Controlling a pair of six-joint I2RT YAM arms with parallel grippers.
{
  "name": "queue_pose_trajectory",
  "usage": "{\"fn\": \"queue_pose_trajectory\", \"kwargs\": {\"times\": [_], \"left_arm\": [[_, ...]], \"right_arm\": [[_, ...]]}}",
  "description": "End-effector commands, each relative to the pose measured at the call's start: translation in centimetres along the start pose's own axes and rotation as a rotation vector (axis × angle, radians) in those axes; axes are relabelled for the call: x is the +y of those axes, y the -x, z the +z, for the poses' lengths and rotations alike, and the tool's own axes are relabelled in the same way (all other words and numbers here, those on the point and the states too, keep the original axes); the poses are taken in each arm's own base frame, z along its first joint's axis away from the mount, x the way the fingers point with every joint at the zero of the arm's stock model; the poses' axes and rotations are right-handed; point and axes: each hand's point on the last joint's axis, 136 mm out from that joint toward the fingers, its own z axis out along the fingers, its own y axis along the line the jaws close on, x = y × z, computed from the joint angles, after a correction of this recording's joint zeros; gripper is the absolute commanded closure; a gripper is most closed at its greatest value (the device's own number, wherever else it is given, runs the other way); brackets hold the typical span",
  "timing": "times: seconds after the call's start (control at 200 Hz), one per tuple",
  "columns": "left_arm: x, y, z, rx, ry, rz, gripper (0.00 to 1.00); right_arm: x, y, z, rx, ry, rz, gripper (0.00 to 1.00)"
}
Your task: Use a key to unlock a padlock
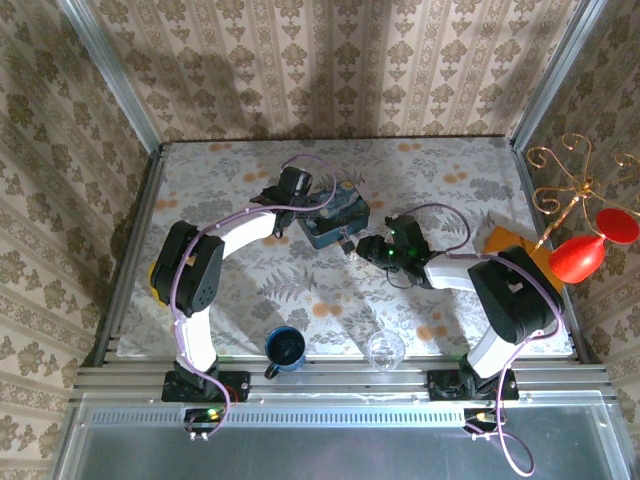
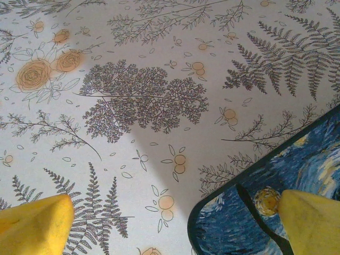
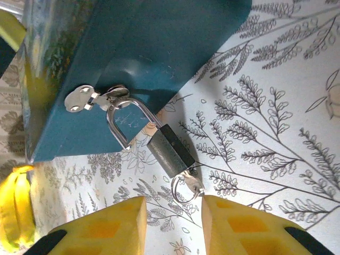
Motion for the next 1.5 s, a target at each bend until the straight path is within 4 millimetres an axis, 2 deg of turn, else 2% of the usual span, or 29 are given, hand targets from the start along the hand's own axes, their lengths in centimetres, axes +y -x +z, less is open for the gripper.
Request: {"fn": "queue_pose_trajectory", "kwargs": {"times": [0.0, 0.295, 0.42, 0.65, 0.93, 1.496], "left_arm": [[0.7, -3.2, 0.0, 0.106, 0.026, 0.044, 0.0], [0.7, -3.4, 0.0, 0.115, 0.026, 0.051, 0.0], [0.8, -3.5, -0.1, 0.115, 0.03, 0.049, 0.0], [0.8, -3.3, -0.1, 0.113, 0.031, 0.048, 0.0], [0.6, -3.3, 0.0, 0.117, 0.023, 0.039, 0.0], [0.6, -3.4, -0.1, 0.122, 0.024, 0.027, 0.0]], "right_arm": [[0.2, 0.4, -0.2, 0.058, -0.003, -0.101, 0.69], [0.6, 2.3, 1.9, 0.164, 0.161, -0.159, 0.71], [0.7, 2.4, 3.0, 0.205, 0.198, -0.174, 0.71], [0.8, 2.1, 4.1, 0.241, 0.234, -0.176, 0.7], [0.0, 1.1, 4.9, 0.273, 0.242, -0.154, 0.67], [0.3, 0.0, 5.1, 0.315, 0.289, -0.149, 0.67]]}}
